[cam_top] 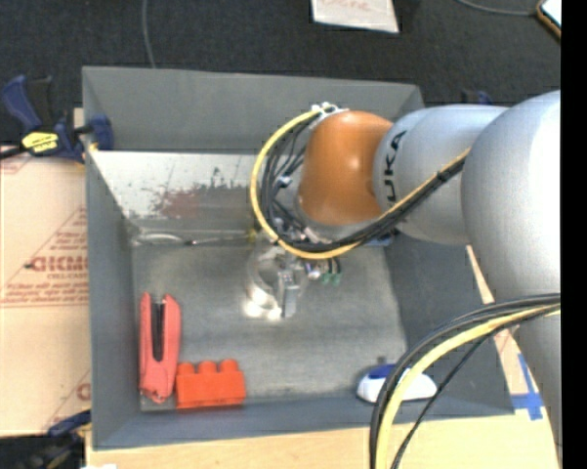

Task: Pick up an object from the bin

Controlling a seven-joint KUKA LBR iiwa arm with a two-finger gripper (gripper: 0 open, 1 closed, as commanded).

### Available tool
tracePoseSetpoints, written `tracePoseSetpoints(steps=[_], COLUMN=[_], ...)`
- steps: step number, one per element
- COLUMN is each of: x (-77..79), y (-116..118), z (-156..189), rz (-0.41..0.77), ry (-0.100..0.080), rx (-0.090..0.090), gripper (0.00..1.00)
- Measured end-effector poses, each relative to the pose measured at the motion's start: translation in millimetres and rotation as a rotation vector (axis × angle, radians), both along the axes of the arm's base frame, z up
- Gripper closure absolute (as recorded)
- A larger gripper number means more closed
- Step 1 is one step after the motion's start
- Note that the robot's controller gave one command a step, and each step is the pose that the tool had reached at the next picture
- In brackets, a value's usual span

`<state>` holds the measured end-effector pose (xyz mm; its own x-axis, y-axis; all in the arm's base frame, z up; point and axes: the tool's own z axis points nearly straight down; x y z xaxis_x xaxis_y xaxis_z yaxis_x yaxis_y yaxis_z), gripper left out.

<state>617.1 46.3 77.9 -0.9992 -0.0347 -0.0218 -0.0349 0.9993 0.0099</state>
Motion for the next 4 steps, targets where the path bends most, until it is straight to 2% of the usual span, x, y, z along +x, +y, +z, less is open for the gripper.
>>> tracePoseSetpoints(steps=[1, 2, 3, 4], x=[-3.7, 13.8, 15.6, 15.7], y=[3.5, 30.7, 30.6, 30.6], z=[6.7, 0.8, 0.5, 0.7], rz=[0.039, 0.287, 0.222, 0.222], ry=[-0.003, -0.017, -0.017, -0.017], rx=[-0.003, -0.012, -0.008, -0.008], gripper=[0.00, 0.00, 1.00, 1.00])
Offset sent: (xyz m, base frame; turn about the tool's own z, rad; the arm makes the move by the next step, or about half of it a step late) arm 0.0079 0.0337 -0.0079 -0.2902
